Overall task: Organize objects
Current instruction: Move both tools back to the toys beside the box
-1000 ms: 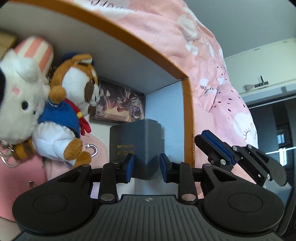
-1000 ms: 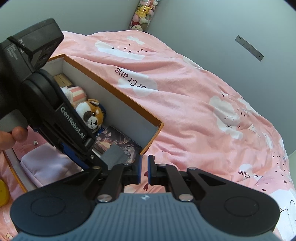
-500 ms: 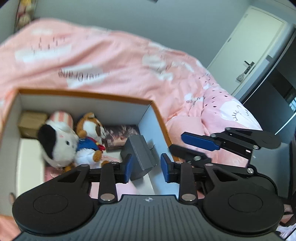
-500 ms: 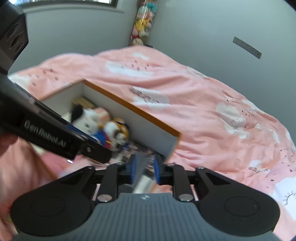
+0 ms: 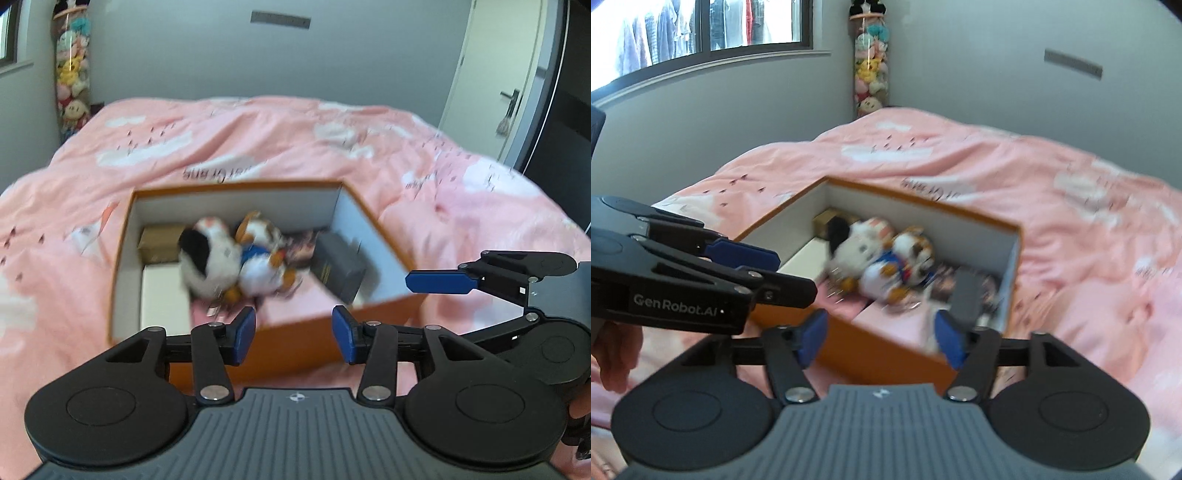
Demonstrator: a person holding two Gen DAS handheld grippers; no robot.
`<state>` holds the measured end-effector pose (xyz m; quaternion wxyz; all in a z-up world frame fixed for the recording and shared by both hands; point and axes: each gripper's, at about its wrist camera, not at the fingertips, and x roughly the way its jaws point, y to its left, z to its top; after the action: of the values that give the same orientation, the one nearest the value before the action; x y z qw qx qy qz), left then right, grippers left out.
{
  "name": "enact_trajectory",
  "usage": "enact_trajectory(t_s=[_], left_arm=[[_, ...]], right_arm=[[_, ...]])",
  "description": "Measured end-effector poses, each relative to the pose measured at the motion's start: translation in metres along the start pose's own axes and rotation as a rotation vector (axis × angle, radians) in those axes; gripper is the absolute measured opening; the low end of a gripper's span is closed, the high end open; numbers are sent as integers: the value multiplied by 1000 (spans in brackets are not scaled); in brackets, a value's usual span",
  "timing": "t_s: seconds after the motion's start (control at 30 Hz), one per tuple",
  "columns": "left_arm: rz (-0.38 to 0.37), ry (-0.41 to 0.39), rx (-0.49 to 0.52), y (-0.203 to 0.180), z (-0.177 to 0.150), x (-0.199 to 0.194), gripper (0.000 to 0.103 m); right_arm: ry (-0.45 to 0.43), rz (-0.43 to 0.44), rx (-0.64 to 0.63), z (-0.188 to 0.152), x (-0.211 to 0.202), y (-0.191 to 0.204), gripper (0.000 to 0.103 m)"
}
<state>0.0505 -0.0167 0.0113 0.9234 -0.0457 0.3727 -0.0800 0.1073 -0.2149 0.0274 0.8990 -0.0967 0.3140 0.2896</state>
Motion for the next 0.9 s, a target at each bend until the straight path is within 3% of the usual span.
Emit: enact_trajectory(t_s=[0.33, 0.43, 0.53, 0.6, 0.77, 0.9], left_arm=[[45, 138, 3, 26, -46, -4, 53], [-5, 197, -91, 43, -56, -2, 53], [-45, 256, -165, 58, -66, 0, 52], [-72, 283, -184, 63, -71, 0, 52], [-136, 322, -162, 57, -77, 7, 56], [-155, 374, -91, 38, -82, 23, 57]], right_arm=[[195, 74, 182, -41, 25, 30, 68], [236, 67, 198, -48, 29, 34, 64], [266, 76, 216, -53, 32, 35, 49], [283, 85, 234, -56, 35, 35, 48], [338, 118, 276, -63, 44, 32, 42], [369, 88, 319, -69, 49, 25, 41]])
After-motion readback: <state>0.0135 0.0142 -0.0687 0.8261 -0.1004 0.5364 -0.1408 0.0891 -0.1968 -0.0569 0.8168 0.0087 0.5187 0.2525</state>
